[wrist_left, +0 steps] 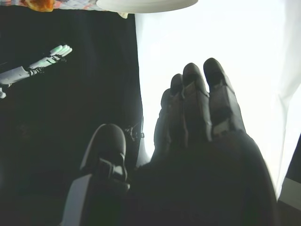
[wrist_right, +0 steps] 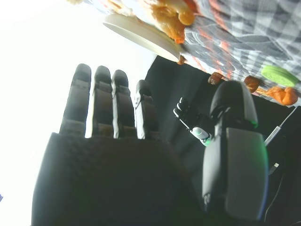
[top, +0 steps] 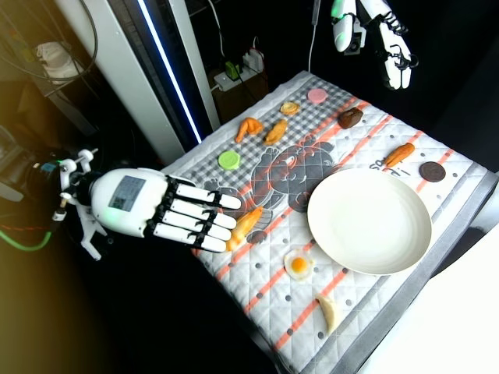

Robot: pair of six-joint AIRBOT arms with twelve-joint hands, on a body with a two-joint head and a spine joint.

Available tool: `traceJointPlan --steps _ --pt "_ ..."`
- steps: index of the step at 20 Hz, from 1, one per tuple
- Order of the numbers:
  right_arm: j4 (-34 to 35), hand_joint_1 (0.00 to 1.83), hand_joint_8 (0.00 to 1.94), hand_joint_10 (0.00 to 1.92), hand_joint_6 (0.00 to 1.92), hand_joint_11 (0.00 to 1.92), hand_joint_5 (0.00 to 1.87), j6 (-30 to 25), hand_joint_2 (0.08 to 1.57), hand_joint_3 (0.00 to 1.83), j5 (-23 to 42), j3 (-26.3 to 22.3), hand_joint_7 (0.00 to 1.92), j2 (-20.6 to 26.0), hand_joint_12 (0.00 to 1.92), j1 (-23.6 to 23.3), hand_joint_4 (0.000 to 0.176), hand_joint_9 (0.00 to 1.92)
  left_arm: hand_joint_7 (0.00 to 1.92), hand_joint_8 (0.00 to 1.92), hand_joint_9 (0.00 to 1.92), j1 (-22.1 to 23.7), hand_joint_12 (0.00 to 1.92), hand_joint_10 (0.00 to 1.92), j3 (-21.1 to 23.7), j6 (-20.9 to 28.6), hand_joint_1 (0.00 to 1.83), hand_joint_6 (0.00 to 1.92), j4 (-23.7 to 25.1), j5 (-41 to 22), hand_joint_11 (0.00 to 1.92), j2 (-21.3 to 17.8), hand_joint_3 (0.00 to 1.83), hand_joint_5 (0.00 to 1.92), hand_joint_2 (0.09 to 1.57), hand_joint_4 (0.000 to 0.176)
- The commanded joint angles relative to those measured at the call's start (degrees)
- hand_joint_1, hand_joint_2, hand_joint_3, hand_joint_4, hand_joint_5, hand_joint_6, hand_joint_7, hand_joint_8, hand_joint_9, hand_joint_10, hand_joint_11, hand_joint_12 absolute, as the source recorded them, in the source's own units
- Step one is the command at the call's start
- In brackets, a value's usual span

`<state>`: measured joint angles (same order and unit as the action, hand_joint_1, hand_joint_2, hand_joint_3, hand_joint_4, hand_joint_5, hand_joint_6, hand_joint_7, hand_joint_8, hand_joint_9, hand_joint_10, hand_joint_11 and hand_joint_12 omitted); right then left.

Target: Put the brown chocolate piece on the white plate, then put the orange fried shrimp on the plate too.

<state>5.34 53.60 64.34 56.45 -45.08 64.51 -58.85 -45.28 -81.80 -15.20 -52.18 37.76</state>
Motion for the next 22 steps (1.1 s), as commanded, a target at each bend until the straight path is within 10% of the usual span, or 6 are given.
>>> traceJointPlan --steps 1,6,13,16,19,22 --pt "1.2 0.46 0.0 0.01 0.0 0.09 0.43 -0.3 1.27 0.02 6.6 0.3 0.32 0.2 0.68 -0.5 0.0 0.32 0.46 0.0 0.48 0.4 1.05 0.01 -0.3 0.4 0.66 0.0 -0.1 -7.0 0.02 -0.2 0.0 0.5 1.16 0.091" --pt "1.1 0.5 0.0 0.0 0.0 0.07 0.43 -0.3 1.28 0.0 6.3 0.3 0.33 0.1 0.73 -0.5 0.0 0.33 0.28 0.0 0.26 0.6 0.76 0.0 -1.3 -0.7 0.72 0.0 -1.4 -3.9 0.0 0.0 0.0 0.24 0.78 0.175" --pt "0.9 0.53 0.0 0.0 0.0 0.05 0.44 -0.3 1.29 0.0 6.1 0.3 0.34 0.1 0.78 -0.5 0.0 0.34 0.14 0.0 0.13 2.7 0.26 0.0 -2.1 -14.5 0.76 0.0 -8.0 3.1 0.0 2.7 0.0 0.01 0.66 0.176" --pt "0.8 0.52 0.0 0.0 0.0 0.09 0.44 -0.3 1.28 0.0 6.1 0.4 0.34 0.1 0.71 -0.6 0.0 0.34 0.23 0.0 0.24 4.6 0.56 0.0 -2.4 -26.1 0.71 0.0 -13.3 5.4 0.0 4.5 0.0 0.08 0.73 0.176" --pt "0.7 0.51 0.0 0.0 0.0 0.06 0.44 -0.3 1.28 0.0 6.1 0.4 0.33 0.0 0.68 -0.6 0.0 0.31 0.19 0.0 0.15 5.9 0.36 0.0 -0.8 -42.3 0.71 0.0 -17.8 5.2 0.0 6.3 0.01 0.02 0.81 0.176" --pt "0.4 0.55 0.0 0.0 0.0 0.08 0.45 -0.4 1.29 0.0 6.1 0.3 0.34 0.0 0.66 -0.6 0.007 0.33 0.19 0.0 0.17 6.4 0.39 0.0 -0.7 -48.6 0.76 0.0 -19.3 5.9 0.0 7.7 0.0 0.05 0.8 0.176"
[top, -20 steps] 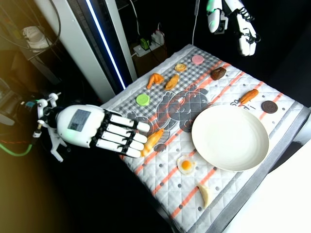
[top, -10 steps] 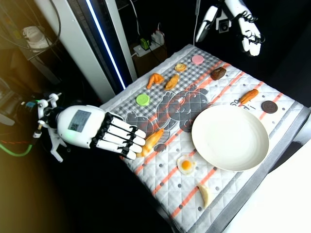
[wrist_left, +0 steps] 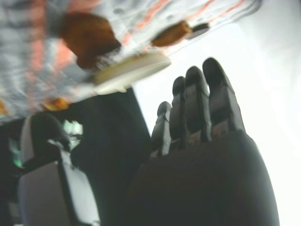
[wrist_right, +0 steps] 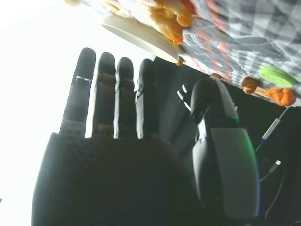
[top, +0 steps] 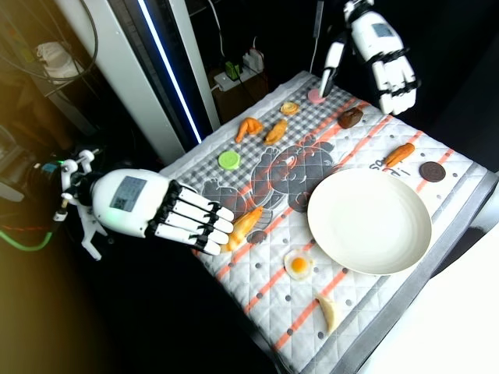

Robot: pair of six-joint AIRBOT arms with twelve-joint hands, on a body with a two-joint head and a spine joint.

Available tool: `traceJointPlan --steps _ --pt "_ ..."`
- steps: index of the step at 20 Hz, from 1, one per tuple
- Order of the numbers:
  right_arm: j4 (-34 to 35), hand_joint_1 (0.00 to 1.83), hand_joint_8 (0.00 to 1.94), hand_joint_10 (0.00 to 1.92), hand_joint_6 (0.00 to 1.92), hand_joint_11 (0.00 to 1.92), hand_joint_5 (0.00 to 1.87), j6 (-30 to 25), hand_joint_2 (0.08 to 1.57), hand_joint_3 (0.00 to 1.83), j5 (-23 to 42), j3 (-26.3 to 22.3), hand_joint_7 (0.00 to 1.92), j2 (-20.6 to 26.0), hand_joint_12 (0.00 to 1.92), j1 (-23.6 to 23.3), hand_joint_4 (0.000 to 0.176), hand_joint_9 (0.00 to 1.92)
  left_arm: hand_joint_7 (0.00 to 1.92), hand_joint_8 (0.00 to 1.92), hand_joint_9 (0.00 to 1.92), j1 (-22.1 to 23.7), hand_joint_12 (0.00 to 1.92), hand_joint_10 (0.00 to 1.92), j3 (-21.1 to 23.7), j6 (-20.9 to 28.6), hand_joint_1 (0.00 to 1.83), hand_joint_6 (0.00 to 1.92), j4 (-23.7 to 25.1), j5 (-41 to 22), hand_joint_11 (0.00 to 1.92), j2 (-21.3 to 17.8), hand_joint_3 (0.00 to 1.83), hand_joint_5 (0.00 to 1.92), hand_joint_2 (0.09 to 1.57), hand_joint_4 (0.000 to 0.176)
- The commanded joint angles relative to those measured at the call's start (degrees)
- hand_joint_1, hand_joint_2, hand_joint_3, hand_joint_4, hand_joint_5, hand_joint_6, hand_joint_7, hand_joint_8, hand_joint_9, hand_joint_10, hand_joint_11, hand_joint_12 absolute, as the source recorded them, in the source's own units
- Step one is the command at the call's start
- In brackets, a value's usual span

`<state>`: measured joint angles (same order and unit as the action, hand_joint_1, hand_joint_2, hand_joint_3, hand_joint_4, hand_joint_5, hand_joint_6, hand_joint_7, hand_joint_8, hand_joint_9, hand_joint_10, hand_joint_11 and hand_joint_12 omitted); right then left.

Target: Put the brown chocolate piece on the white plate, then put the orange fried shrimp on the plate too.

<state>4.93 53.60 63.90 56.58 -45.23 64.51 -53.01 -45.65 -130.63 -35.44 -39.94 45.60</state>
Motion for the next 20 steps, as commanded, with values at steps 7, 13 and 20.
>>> traceJointPlan --steps 7,13,20 --pt "0.7 0.52 0.0 0.01 0.0 0.13 0.44 -0.5 1.31 0.0 6.6 0.1 0.35 0.1 0.63 -0.7 0.005 0.35 0.27 0.0 0.26 1.7 0.63 0.01 -3.0 -1.3 0.83 0.0 -2.1 -3.0 0.0 1.7 0.0 0.13 0.86 0.176" --pt "0.7 0.5 0.0 0.0 0.0 0.09 0.44 -0.5 1.3 0.0 6.6 0.0 0.36 0.0 0.72 -0.7 0.008 0.36 0.69 0.02 0.56 2.3 0.98 0.02 -4.3 -1.3 0.92 0.02 -3.0 -1.7 0.01 3.1 0.0 0.61 0.93 0.087" --pt "0.7 0.48 0.0 0.0 0.0 0.07 0.44 -0.6 1.3 0.0 6.6 -0.1 0.36 0.1 0.79 -0.4 0.005 0.37 1.08 1.02 1.08 3.4 0.97 0.29 -4.4 -1.3 1.28 0.18 -3.3 -5.1 0.24 4.4 0.0 1.31 1.05 0.0"
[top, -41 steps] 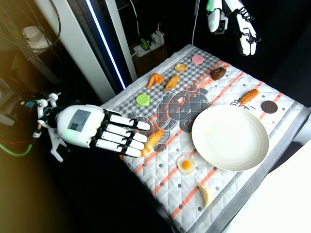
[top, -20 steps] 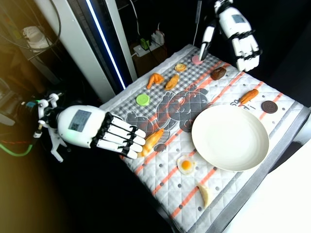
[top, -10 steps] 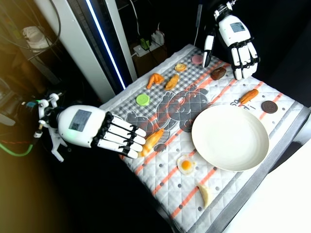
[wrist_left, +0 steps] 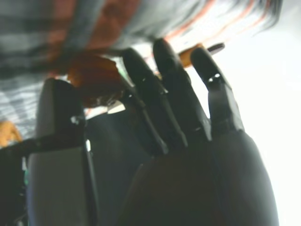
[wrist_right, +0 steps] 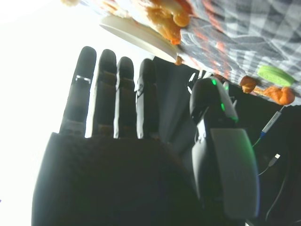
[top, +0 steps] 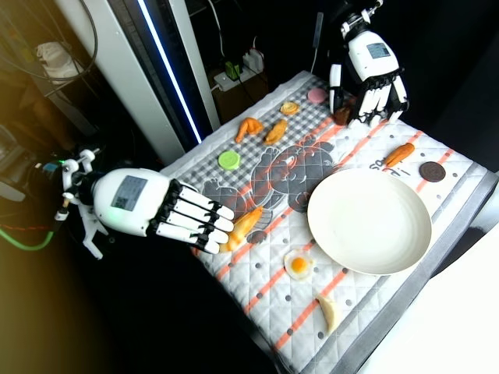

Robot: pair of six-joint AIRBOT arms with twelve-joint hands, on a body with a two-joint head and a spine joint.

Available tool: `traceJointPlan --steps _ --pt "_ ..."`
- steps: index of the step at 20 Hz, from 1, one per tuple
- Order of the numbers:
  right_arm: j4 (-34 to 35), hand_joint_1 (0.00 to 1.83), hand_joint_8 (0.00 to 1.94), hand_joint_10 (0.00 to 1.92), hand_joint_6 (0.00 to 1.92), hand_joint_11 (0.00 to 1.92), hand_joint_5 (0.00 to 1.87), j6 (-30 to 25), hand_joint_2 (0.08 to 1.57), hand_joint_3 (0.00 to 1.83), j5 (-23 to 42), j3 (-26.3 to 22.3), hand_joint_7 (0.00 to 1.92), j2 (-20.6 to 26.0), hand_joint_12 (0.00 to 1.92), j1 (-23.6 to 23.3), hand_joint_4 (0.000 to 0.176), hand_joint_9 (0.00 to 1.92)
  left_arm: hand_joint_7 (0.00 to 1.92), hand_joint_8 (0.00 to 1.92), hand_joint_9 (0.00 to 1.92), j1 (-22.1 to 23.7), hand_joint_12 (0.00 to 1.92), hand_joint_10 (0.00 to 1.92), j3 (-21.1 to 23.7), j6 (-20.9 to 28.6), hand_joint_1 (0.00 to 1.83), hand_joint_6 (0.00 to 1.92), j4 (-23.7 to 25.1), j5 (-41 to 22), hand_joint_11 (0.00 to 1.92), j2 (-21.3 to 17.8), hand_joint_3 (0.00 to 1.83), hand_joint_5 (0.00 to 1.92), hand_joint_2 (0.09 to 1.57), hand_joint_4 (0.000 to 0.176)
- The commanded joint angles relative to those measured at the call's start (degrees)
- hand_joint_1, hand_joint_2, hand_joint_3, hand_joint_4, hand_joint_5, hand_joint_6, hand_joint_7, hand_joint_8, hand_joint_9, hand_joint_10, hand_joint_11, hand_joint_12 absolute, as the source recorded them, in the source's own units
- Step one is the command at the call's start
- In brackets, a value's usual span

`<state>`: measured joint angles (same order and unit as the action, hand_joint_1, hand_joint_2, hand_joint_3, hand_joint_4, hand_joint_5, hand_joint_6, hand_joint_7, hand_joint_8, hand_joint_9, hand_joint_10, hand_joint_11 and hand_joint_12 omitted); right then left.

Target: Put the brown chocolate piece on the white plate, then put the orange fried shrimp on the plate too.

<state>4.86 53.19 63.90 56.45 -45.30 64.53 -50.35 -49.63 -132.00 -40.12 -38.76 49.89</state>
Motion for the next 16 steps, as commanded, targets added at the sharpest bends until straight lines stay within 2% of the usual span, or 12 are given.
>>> traceJointPlan --steps 1,4,5,7,8,10,11,12,13,14,15,16 --pt "0.8 0.47 0.0 0.0 0.0 0.09 0.45 -0.2 1.3 0.0 6.6 0.1 0.37 0.1 0.75 -0.5 0.0 0.37 1.07 1.06 1.04 1.4 0.99 0.4 -0.4 0.1 1.28 0.12 1.5 -6.7 0.23 0.1 0.0 1.34 1.05 0.0" --pt "0.8 0.46 0.0 0.0 0.0 0.13 0.46 -0.2 1.31 0.0 6.6 0.1 0.38 0.1 0.69 -0.4 0.0 0.38 1.09 0.99 1.03 5.3 0.99 0.4 -1.2 0.1 1.27 0.09 3.7 -7.6 0.26 0.0 0.0 1.35 1.04 0.0" --pt "0.8 0.44 0.0 0.0 0.0 0.13 0.45 -0.2 1.31 0.0 6.6 0.1 0.38 0.1 0.68 -0.4 0.0 0.38 1.06 1.05 1.01 6.8 1.13 0.45 -1.6 0.1 1.27 0.08 4.5 -7.5 0.26 0.2 0.0 1.36 1.05 0.0" --pt "0.8 0.44 0.0 0.0 0.0 0.12 0.45 -0.2 1.31 0.0 6.6 0.1 0.38 0.1 0.67 -0.4 0.0 0.38 1.07 1.06 0.89 11.6 1.26 0.78 -4.0 0.1 1.28 0.05 6.6 -5.7 0.22 2.0 0.0 1.36 1.05 0.0" --pt "0.8 0.43 0.0 0.01 0.0 0.09 0.45 -0.2 1.31 0.0 6.6 0.2 0.39 0.1 0.66 -0.5 0.0 0.39 1.02 1.16 0.82 14.2 1.38 0.94 -5.6 0.1 1.28 0.04 7.5 -3.8 0.2 3.5 0.0 1.34 1.07 0.0" --pt "0.8 0.45 0.0 0.0 0.0 0.09 0.45 -0.2 1.3 0.0 6.6 0.3 0.37 0.1 0.67 -0.7 0.0 0.37 1.05 1.12 0.79 20.1 1.5 0.97 -9.7 0.1 1.28 0.05 8.2 1.6 0.26 7.1 0.0 1.34 1.06 0.0" --pt "0.8 0.43 0.0 0.0 0.0 0.1 0.45 -0.2 1.3 0.0 6.6 0.4 0.37 -0.1 0.68 -0.9 0.0 0.37 0.98 1.24 0.72 22.6 1.68 1.2 -12.5 0.1 1.27 0.04 8.3 4.8 0.28 9.8 0.0 1.33 1.08 0.0" --pt "0.8 0.43 0.0 0.0 0.0 0.12 0.45 -0.2 1.31 0.0 6.6 0.5 0.37 -0.3 0.69 -1.3 0.0 0.37 1.0 1.2 0.71 23.8 1.57 1.11 -14.3 0.1 1.28 0.04 8.3 6.6 0.26 11.6 0.0 1.34 1.07 0.0" --pt "0.5 0.45 0.0 0.01 0.0 0.13 0.46 -0.2 1.31 0.0 6.6 0.8 0.38 -0.6 0.69 -1.8 0.0 0.39 1.05 1.1 0.73 25.0 1.43 0.9 -16.4 0.1 1.28 0.04 8.3 8.9 0.22 13.8 0.0 1.36 1.05 0.0" --pt "0.3 0.46 0.0 0.0 0.0 0.14 0.46 -0.2 1.3 0.0 6.5 1.2 0.37 -1.1 0.64 -2.3 0.0 0.38 1.11 0.97 0.84 25.7 1.37 0.77 -18.7 0.1 1.28 0.04 8.1 11.0 0.22 15.8 0.0 1.37 1.03 0.0" --pt "0.1 0.47 0.0 0.0 0.0 0.12 0.46 -0.2 1.3 0.0 6.2 1.5 0.36 -1.5 0.62 -2.9 0.0 0.35 1.11 0.98 0.84 26.0 1.4 0.94 -20.7 0.1 1.28 0.04 7.4 12.2 0.17 17.8 0.0 1.36 1.04 0.0" --pt "-0.3 0.47 0.0 0.0 0.0 0.12 0.46 -0.2 1.3 0.0 5.4 1.9 0.36 -1.9 0.62 -3.7 0.0 0.35 1.11 0.98 0.84 26.3 1.4 0.94 -22.7 0.1 1.28 0.04 6.1 13.4 0.17 19.5 0.0 1.36 1.04 0.0"
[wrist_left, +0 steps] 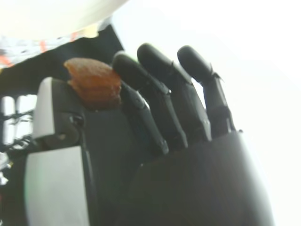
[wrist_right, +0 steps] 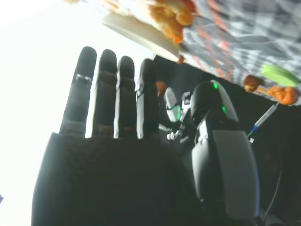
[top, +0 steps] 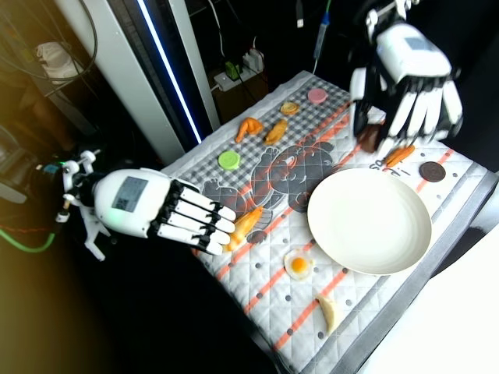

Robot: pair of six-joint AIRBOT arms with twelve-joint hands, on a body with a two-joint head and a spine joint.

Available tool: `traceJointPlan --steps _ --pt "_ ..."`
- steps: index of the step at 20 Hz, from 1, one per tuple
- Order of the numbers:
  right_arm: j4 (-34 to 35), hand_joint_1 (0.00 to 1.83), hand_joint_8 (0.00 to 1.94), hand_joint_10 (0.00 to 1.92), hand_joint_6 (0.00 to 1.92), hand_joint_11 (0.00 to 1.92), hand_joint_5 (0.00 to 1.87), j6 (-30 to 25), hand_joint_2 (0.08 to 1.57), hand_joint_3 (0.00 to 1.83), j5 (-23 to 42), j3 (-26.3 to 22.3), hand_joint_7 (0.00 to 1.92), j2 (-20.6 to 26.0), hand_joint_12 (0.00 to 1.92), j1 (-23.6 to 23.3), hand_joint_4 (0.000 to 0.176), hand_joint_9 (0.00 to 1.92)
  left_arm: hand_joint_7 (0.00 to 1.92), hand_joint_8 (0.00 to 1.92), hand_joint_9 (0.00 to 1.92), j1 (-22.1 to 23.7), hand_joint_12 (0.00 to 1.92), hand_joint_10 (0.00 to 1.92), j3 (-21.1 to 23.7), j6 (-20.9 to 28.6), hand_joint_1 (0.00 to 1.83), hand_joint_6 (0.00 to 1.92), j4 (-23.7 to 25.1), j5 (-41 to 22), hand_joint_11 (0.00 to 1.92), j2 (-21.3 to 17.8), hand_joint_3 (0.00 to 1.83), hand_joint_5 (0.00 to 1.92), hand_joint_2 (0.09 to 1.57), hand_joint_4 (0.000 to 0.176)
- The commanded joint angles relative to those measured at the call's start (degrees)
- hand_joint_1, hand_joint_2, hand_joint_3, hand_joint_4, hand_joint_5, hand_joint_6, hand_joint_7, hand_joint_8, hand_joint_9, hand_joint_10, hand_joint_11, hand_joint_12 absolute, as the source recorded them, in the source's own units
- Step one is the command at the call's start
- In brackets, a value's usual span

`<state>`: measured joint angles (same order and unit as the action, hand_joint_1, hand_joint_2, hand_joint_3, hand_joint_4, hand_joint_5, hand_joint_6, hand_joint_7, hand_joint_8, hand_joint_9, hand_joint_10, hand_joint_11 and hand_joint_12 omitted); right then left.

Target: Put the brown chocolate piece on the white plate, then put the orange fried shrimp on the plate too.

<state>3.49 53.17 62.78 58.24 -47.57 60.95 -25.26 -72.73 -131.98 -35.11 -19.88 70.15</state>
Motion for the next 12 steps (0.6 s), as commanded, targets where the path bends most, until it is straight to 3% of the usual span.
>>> traceJointPlan --steps 1,3,4,5,6,7,8,9,10,11,12 --pt "0.4 0.47 0.0 0.0 0.0 0.13 0.46 -0.2 1.3 0.0 5.4 0.6 0.36 -0.3 0.62 -1.3 0.0 0.35 1.15 0.92 0.86 1.4 1.38 0.95 -1.4 0.0 1.28 0.04 0.0 -4.5 0.14 0.8 0.0 1.36 1.03 0.0" --pt "-1.3 0.47 0.0 0.0 0.0 0.12 0.44 -0.2 1.3 0.0 3.0 2.0 0.36 -2.0 0.62 -4.0 0.004 0.35 1.14 0.91 0.83 1.6 1.34 0.84 -4.2 0.0 1.27 0.19 -2.6 -2.6 0.09 2.3 0.0 1.3 1.03 0.0" --pt "-2.2 0.53 0.0 0.0 0.0 0.07 0.41 -0.2 1.31 0.0 1.9 2.5 0.33 -2.7 0.61 -5.2 0.033 0.31 1.11 0.95 0.84 1.6 1.29 0.74 -5.0 0.0 1.26 0.35 -3.7 -1.9 0.02 2.6 0.0 1.23 1.05 0.0" --pt "-2.8 0.61 0.0 0.0 0.0 0.04 0.41 -0.2 1.31 0.0 0.5 3.2 0.32 -3.6 0.61 -6.3 0.045 0.28 1.03 0.51 0.84 1.6 1.14 0.62 -5.4 0.0 1.11 0.57 -4.3 -1.7 0.0 2.8 0.0 1.19 1.03 0.124" --pt "-3.3 0.71 0.0 0.0 0.0 0.02 0.46 -0.2 1.28 0.0 -1.8 4.4 0.35 -5.0 0.64 -7.8 0.023 0.29 0.99 0.21 0.72 1.3 0.99 0.66 -5.5 0.0 0.98 0.23 -4.7 -1.7 0.0 2.9 0.0 0.97 0.92 0.081" --pt "-3.4 0.71 0.0 0.0 0.0 0.02 0.46 -0.2 1.28 0.0 -2.7 5.1 0.35 -5.8 0.64 -8.4 0.023 0.29 0.99 0.21 0.72 1.1 0.99 0.66 -5.4 0.0 0.98 0.23 -4.8 -2.0 0.0 2.9 0.0 0.97 0.92 0.081" --pt "-3.4 0.74 0.0 0.0 0.0 0.03 0.48 -0.2 1.26 0.0 -3.8 5.9 0.36 -6.6 0.65 -9.0 0.01 0.3 0.91 0.15 0.61 0.9 0.82 0.64 -5.2 0.0 0.93 0.06 -4.7 -2.4 0.0 2.9 0.0 0.87 0.9 0.084" --pt "-3.3 0.81 0.01 0.01 0.01 0.08 0.52 -0.2 1.21 0.0 -4.8 6.6 0.42 -7.2 0.64 -9.4 0.015 0.36 0.48 0.01 0.34 0.8 0.17 0.16 -4.8 0.0 0.79 0.0 -4.7 -2.8 0.0 2.7 0.0 0.38 0.88 0.166" --pt "-3.3 0.81 0.01 0.01 0.01 0.08 0.52 -0.2 1.21 0.0 -5.8 7.2 0.42 -7.8 0.64 -9.8 0.015 0.36 0.48 0.01 0.34 0.7 0.17 0.16 -4.2 0.0 0.79 0.0 -4.6 -3.5 0.0 2.5 0.0 0.38 0.88 0.166" --pt "-3.3 0.85 0.0 0.01 0.0 0.07 0.53 -0.2 1.18 0.0 -6.9 7.7 0.45 -8.2 0.69 -10.2 0.003 0.39 0.35 0.0 0.27 0.5 0.03 0.05 -3.5 0.0 0.79 0.0 -4.3 -4.4 0.0 2.2 0.0 0.28 0.85 0.174" --pt "-3.3 0.84 0.0 0.0 0.0 0.05 0.54 -0.2 1.16 0.0 -8.0 8.3 0.48 -8.6 0.81 -10.6 0.01 0.42 0.26 0.0 0.22 0.0 0.0 0.0 -2.4 0.0 0.76 0.0 -3.7 -5.6 0.0 1.7 0.0 0.2 0.81 0.176"
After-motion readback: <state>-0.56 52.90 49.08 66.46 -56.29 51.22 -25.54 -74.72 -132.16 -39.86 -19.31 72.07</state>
